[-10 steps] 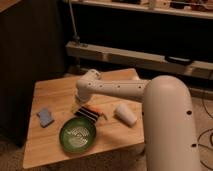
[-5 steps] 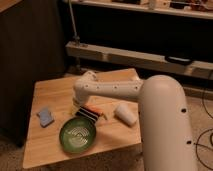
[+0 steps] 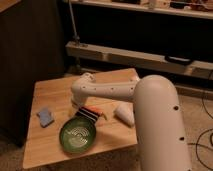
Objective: Place the eraser on the white sponge
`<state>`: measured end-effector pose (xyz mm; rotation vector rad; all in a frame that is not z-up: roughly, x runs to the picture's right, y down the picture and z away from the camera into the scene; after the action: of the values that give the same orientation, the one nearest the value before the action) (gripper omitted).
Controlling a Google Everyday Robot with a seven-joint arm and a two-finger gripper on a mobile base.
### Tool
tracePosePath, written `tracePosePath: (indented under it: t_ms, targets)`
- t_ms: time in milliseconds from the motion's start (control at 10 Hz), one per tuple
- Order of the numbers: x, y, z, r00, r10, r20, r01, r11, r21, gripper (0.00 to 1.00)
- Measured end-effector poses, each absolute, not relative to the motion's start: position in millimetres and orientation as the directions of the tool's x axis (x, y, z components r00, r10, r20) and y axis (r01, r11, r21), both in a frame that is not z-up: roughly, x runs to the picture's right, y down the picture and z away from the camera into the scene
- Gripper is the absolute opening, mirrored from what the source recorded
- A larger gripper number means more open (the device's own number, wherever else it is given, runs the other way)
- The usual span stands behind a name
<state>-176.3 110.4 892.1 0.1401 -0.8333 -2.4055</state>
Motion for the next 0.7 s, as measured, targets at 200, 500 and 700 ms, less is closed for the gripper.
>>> tracePosePath:
  t_ms: [200, 500, 700]
  targets:
    - [-168.6, 109.9, 888.5, -0.832, -0.541, 0.125, 0.502, -0.636, 0.586, 0.75]
    - [-165.6, 121.1, 894.3, -0.832, -0.53, 0.164, 0.509, -0.614, 0.603, 0.75]
    - [-163.9, 130.6, 902.0, -0.83, -0.528, 0.18, 0.512, -0.592, 0.622, 0.74]
